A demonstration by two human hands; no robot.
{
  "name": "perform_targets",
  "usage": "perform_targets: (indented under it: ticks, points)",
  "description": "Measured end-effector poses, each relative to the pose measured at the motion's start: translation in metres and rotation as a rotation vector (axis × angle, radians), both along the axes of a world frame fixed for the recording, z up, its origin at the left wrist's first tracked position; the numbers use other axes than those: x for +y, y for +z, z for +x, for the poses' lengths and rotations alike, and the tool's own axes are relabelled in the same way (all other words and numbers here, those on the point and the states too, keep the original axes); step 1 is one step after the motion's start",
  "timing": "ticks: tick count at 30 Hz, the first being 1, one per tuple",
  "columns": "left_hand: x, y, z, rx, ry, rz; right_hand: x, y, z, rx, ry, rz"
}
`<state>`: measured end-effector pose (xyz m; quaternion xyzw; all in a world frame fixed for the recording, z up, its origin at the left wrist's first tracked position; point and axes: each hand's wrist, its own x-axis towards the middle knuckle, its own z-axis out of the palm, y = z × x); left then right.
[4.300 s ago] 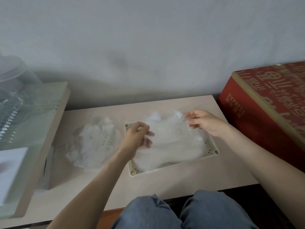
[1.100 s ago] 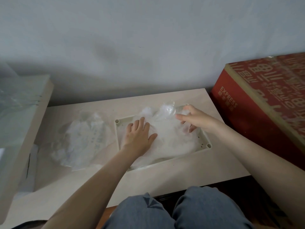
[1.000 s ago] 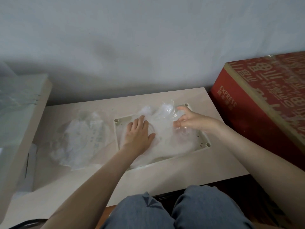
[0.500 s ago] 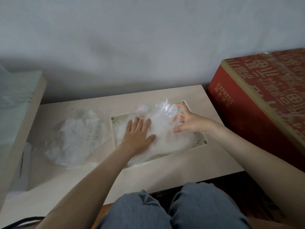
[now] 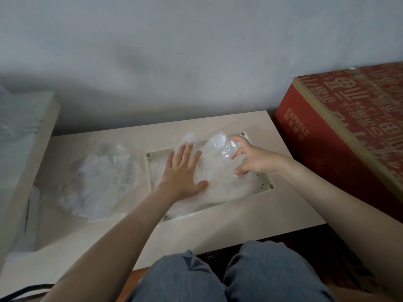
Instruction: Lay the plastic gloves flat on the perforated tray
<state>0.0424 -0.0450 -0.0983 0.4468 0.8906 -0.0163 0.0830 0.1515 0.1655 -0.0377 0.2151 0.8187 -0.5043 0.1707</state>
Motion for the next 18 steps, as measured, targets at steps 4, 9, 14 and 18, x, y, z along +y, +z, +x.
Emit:
perform_targets:
  ticks: [4, 9, 14, 18]
  points:
    - [-0.003, -0.007, -0.002, -0.062, 0.001, -0.027, 0.004, 0.003, 0.003, 0.006, -0.002, 0.069]
    - [-0.005, -0.013, -0.002, -0.099, 0.006, -0.037, 0.0, 0.004, 0.006, 0.151, 0.055, 0.444]
    - [-0.002, -0.012, 0.0, -0.111, 0.03, -0.037, -0.028, 0.003, 0.008, 0.352, 0.419, 0.631]
    - [-0.002, -0.014, 0.002, -0.086, 0.031, -0.022, -0.039, -0.019, 0.009, 0.287, 0.656, 0.725]
